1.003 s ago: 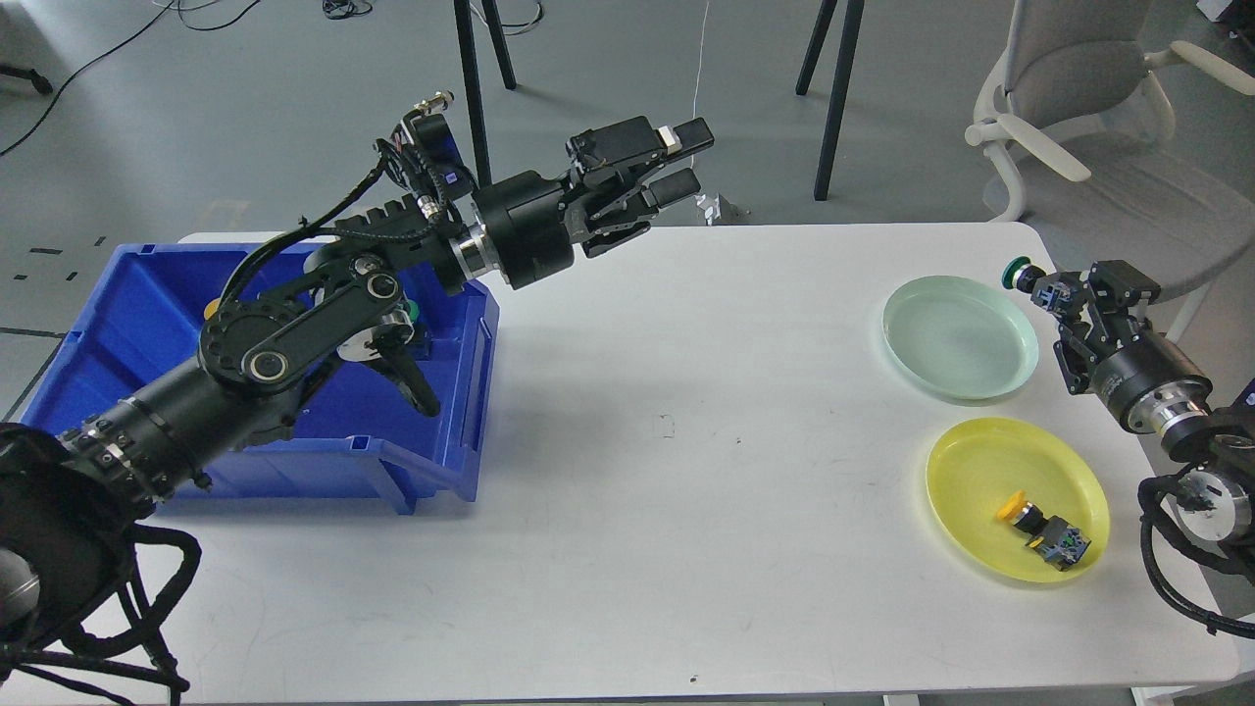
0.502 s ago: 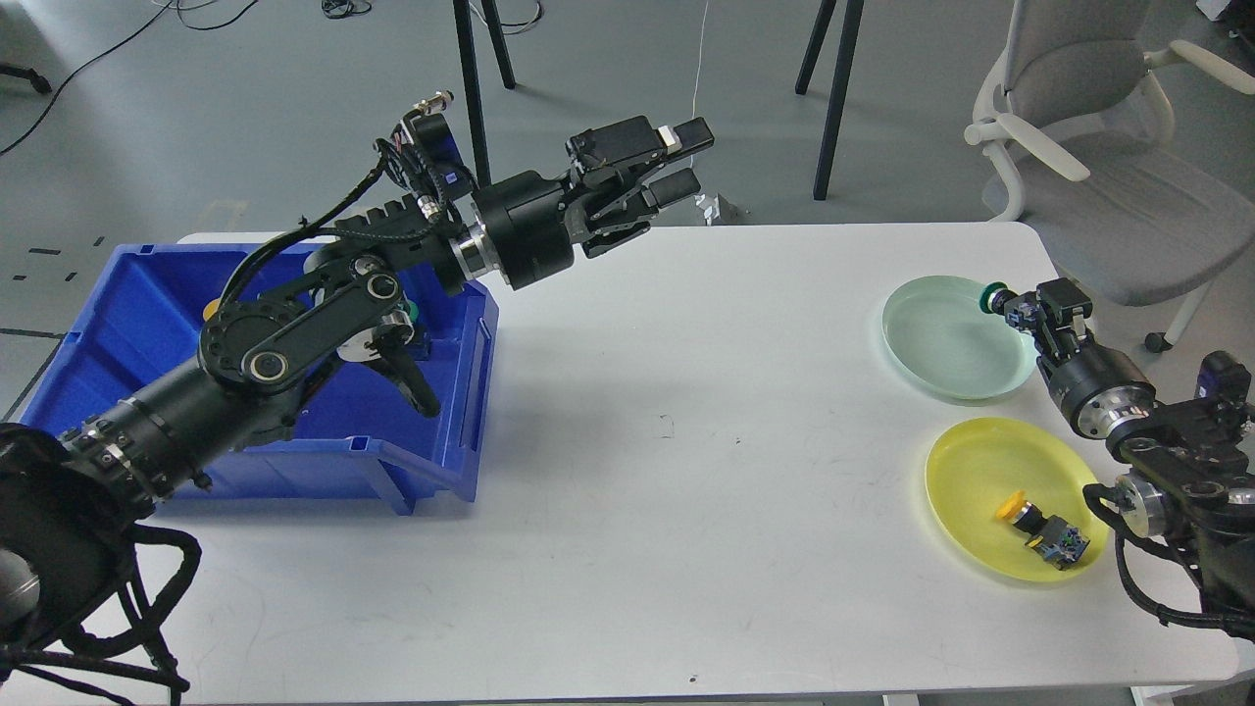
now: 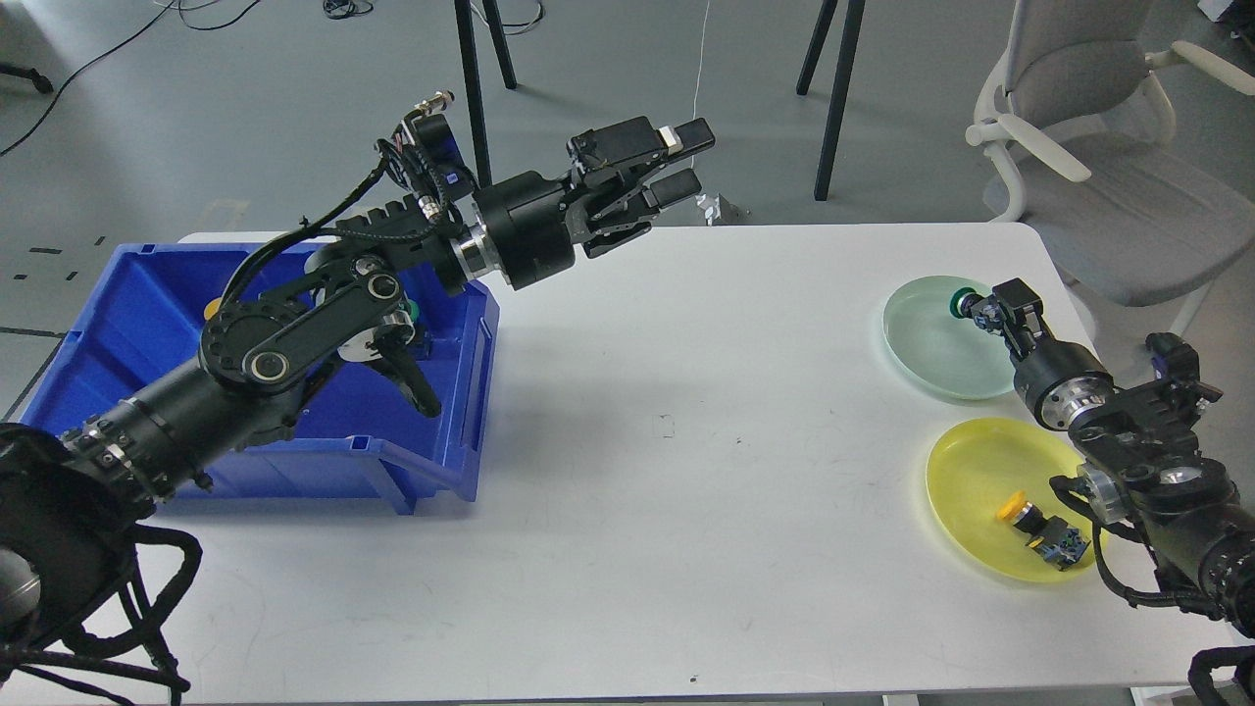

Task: Pass button and place on color plate
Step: 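Lower the button onto the pale green plate and open the right gripper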

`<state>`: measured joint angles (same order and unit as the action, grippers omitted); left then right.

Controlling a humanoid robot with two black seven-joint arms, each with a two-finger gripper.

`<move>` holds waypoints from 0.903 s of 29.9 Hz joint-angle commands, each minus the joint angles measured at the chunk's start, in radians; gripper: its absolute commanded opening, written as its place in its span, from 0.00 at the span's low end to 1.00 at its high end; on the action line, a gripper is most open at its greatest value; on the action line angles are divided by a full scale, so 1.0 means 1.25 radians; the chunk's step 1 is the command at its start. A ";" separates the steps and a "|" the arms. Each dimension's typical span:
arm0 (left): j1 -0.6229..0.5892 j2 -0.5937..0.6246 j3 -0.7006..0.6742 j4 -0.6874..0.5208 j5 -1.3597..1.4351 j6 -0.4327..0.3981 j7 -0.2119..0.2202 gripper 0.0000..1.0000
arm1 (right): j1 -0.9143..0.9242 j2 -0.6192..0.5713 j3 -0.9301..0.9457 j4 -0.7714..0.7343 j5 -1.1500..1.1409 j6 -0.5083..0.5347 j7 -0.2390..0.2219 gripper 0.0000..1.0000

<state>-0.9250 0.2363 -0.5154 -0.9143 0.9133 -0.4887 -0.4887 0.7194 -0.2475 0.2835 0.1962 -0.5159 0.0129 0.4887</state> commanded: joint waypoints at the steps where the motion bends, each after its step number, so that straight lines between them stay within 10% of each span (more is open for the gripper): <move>1: 0.000 0.000 0.000 0.000 0.001 0.000 0.000 0.71 | 0.001 0.000 -0.001 0.000 0.000 -0.002 0.000 0.34; 27: 0.000 0.001 -0.004 0.000 -0.002 0.000 0.000 0.72 | 0.018 -0.009 0.120 0.084 0.114 0.047 0.000 0.73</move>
<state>-0.9250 0.2370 -0.5161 -0.9143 0.9127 -0.4887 -0.4887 0.7319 -0.2460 0.3534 0.2319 -0.4508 0.0296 0.4887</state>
